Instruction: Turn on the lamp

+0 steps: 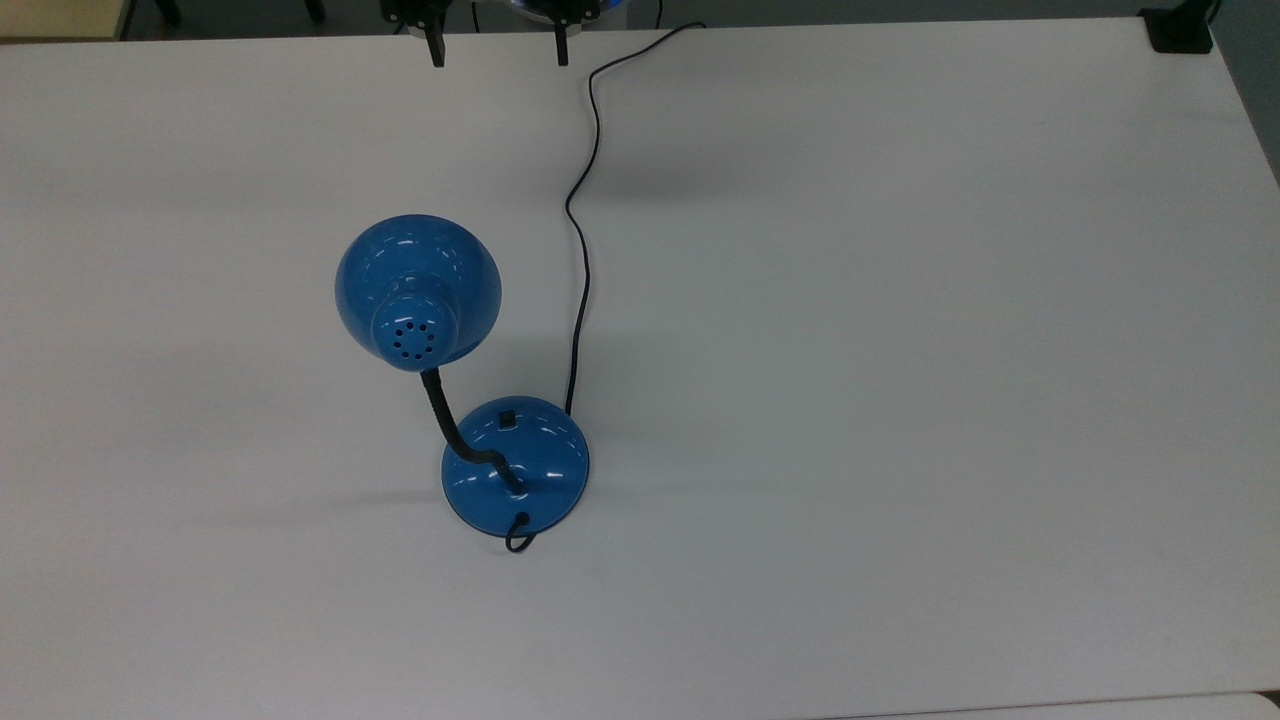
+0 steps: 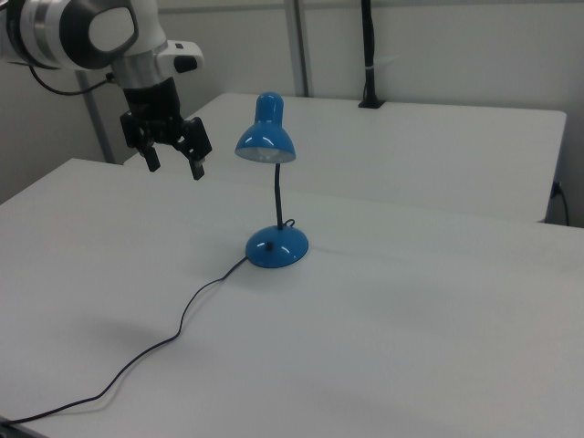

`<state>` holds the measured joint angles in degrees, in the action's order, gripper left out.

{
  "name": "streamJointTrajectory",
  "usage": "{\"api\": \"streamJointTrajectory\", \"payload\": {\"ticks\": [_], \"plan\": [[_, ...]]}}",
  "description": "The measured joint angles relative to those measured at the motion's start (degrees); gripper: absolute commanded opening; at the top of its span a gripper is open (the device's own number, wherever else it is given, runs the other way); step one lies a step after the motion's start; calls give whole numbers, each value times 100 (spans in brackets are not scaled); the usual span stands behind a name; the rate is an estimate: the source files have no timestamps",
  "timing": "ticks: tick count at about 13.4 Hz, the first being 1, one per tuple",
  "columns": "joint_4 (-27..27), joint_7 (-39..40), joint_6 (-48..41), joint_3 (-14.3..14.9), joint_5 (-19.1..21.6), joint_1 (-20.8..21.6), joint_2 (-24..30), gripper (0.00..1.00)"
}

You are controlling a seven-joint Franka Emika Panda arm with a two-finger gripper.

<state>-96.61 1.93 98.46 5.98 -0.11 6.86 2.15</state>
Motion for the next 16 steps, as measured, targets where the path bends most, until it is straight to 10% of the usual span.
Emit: {"api": "streamJointTrajectory", "payload": {"ticks": [10, 14, 16], "plan": [[-2, 8, -4, -54, 2, 2, -38, 100], [-22, 1420, -436, -54, -40, -31, -40, 100], [-165, 1949, -495, -54, -165, -104, -48, 75]]}}
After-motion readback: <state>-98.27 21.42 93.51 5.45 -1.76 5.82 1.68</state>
